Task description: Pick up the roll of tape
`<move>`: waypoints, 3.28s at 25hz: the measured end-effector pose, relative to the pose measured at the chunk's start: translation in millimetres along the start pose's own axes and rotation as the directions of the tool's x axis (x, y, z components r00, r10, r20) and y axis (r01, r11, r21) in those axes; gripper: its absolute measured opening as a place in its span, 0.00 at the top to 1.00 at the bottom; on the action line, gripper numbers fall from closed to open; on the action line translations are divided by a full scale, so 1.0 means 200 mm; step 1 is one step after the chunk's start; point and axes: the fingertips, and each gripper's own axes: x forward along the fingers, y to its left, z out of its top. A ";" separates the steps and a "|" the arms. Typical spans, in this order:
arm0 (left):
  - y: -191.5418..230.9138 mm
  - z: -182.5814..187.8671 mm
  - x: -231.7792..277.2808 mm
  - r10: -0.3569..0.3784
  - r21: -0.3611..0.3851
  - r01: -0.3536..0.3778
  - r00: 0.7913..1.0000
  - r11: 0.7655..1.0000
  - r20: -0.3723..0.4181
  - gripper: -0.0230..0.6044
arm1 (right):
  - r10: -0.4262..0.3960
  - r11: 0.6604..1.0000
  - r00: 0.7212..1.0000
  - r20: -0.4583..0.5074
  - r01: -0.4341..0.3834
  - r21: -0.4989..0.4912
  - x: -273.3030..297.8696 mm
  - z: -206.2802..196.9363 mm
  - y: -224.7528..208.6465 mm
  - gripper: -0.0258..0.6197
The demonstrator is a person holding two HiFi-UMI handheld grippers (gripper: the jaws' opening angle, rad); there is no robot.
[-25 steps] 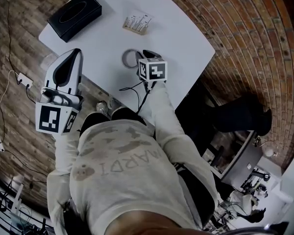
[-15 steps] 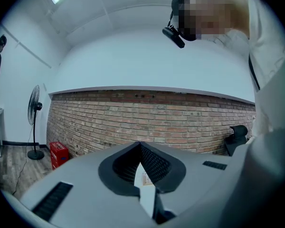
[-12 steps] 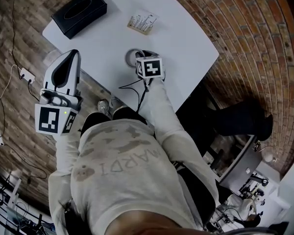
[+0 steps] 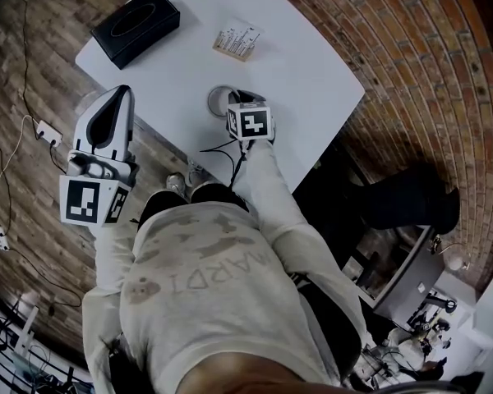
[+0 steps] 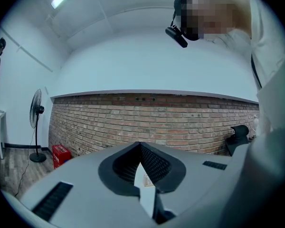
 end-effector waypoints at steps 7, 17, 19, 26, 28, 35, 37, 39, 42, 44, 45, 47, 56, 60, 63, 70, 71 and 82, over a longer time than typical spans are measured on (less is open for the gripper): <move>-0.05 0.02 -0.02 -0.023 -0.005 0.023 1.000 1.000 0.012 0.95 | -0.007 0.999 0.990 0.138 0.002 0.035 -0.19 0.07 0.02 0.87; -0.16 0.05 -0.09 -0.057 0.002 0.057 0.998 0.998 0.021 0.95 | -0.037 0.998 0.957 0.288 0.020 0.062 -0.49 0.11 0.05 0.87; -0.18 0.06 -0.11 -0.067 0.003 0.067 0.998 0.998 0.022 0.95 | -0.045 0.997 0.948 0.315 0.023 0.073 -0.55 0.12 0.06 0.87; -0.25 0.08 -0.17 -0.094 0.007 0.094 0.995 0.996 0.029 0.95 | -0.069 0.996 0.914 0.399 0.038 0.086 -0.75 0.13 0.09 0.87; -0.27 0.09 -0.19 -0.102 0.010 0.102 0.994 0.995 0.030 0.95 | -0.078 0.995 0.904 0.420 0.048 0.083 -0.81 0.14 0.09 0.87; -0.33 0.10 -0.25 -0.127 0.018 0.126 0.991 0.992 0.037 0.95 | -0.107 0.994 0.863 0.494 0.080 0.075 -1.00 0.16 0.13 0.87; -0.35 0.11 -0.27 -0.133 0.019 0.133 0.990 0.991 0.039 0.95 | -0.111 0.993 0.853 0.511 0.083 0.079 -1.04 0.16 0.14 0.87; -0.36 0.12 -0.28 -0.139 0.021 0.139 0.989 0.990 0.042 0.96 | -0.116 0.993 0.842 0.527 0.086 0.082 -1.09 0.16 0.15 0.87; -0.38 0.13 -0.29 -0.147 0.022 0.146 0.988 0.989 0.044 0.95 | -0.123 0.992 0.826 0.550 0.097 0.076 -1.15 0.17 0.16 0.87; -0.39 0.13 -0.30 -0.150 0.024 0.149 0.988 0.989 0.044 0.96 | -0.125 0.992 0.815 0.565 0.101 0.073 -1.18 0.17 0.17 0.87; -0.39 0.13 -0.30 -0.151 0.025 0.150 0.988 0.988 0.045 0.95 | -0.126 0.992 0.810 0.573 0.103 0.072 -1.20 0.18 0.18 0.87; -0.40 0.13 -0.31 -0.153 0.025 0.152 0.987 0.988 0.047 0.95 | -0.127 0.992 0.797 0.590 0.108 0.068 -1.25 0.18 0.19 0.87; -0.41 0.16 -0.33 -0.167 0.029 0.165 0.984 0.986 0.057 0.95 | -0.130 0.989 0.742 0.657 0.147 0.030 -1.41 0.25 0.25 0.87; -0.41 0.16 -0.33 -0.165 0.029 0.164 0.984 0.986 0.058 0.96 | -0.126 0.989 0.715 0.688 0.147 0.028 -1.49 0.27 0.27 0.87; -0.41 0.17 -0.34 -0.167 0.027 0.165 0.984 0.986 0.061 0.96 | -0.122 0.988 0.693 0.711 0.150 0.024 -1.54 0.28 0.28 0.87; -0.41 0.18 -0.35 -0.172 0.028 0.170 0.982 0.985 0.072 0.96 | -0.114 0.988 0.654 0.748 0.152 0.017 -1.64 0.29 0.31 0.87; -0.41 0.18 -0.35 -0.172 0.028 0.170 0.982 0.985 0.074 0.95 | -0.114 0.988 0.648 0.753 0.155 0.017 -1.65 0.29 0.32 0.87; -0.43 0.21 -0.38 -0.184 0.030 0.182 0.979 0.983 0.091 0.96 | -0.126 0.984 0.597 0.792 0.180 0.021 -1.75 0.28 0.34 0.87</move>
